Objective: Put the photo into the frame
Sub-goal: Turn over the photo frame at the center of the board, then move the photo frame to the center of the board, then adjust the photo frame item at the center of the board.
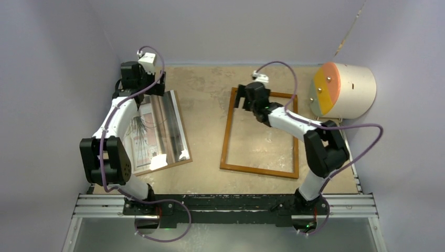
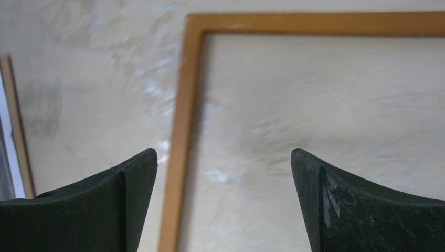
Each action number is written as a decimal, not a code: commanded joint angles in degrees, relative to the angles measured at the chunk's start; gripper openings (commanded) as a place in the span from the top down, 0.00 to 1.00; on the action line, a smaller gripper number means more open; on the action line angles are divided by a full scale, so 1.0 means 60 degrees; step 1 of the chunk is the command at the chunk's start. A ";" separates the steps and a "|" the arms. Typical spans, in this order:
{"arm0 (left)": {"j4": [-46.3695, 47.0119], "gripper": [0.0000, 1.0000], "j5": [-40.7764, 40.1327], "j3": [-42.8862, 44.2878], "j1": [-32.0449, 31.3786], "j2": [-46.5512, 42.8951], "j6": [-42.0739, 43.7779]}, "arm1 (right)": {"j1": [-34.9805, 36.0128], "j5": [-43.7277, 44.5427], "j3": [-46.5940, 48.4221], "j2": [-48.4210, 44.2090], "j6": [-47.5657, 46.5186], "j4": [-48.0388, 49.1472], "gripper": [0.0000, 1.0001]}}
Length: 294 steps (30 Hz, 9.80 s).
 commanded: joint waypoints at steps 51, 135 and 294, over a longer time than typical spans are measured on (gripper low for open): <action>-0.5393 0.03 0.1919 0.2367 -0.0241 0.0274 0.0704 | 0.3335 -0.2630 0.8125 0.2918 0.4010 -0.4690 1.00; -0.3499 0.00 -0.0976 0.0971 -0.1921 0.0759 0.1143 | -0.2062 -0.7654 0.4209 -0.0362 0.2665 -0.4845 0.42; 0.0940 0.15 -0.3698 -0.5540 0.4176 -0.0451 0.5263 | 0.3793 -0.4619 0.4618 0.5632 0.3048 -0.1664 0.28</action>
